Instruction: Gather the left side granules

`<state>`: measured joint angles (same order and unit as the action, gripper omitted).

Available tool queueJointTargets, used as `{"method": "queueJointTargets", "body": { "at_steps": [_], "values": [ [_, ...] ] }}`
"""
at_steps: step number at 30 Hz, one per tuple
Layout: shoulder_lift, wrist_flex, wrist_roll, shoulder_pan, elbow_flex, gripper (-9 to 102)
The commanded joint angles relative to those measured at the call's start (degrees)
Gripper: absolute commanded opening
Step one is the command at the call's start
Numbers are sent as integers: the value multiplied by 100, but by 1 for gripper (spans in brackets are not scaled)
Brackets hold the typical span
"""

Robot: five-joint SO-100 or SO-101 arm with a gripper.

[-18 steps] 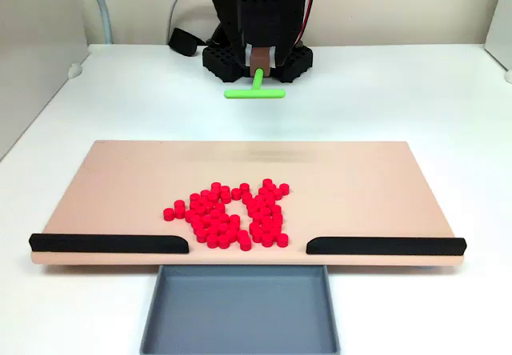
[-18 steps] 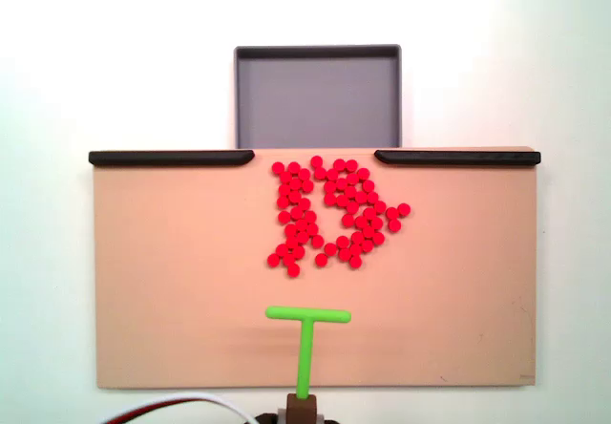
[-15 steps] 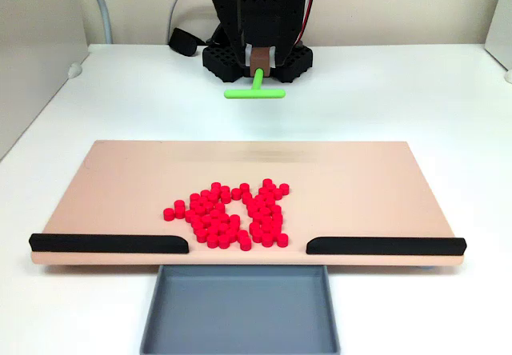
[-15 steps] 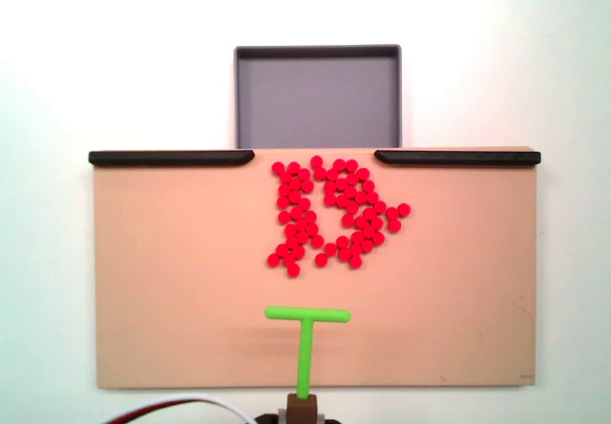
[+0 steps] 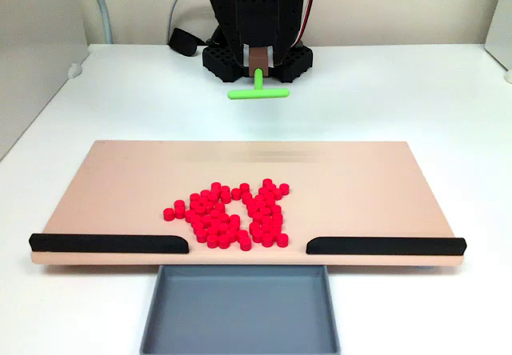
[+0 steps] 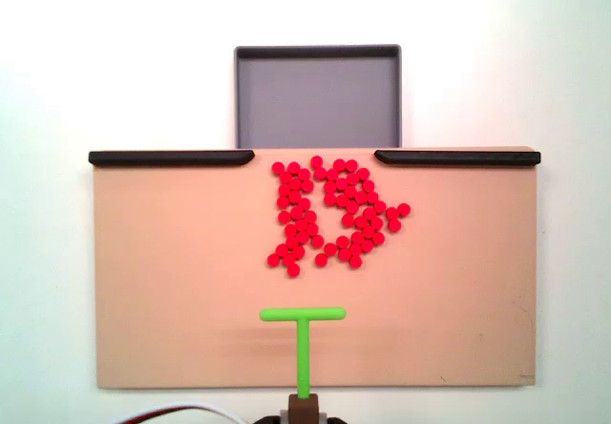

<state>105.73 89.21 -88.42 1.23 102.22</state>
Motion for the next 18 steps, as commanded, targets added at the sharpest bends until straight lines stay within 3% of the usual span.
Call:
{"method": "queueJointTargets", "body": {
  "at_steps": [1, 18],
  "values": [
    [44, -35, -18, 26, -123, 0],
    [88, -35, -53, -9, -123, 0]
  ]
}}
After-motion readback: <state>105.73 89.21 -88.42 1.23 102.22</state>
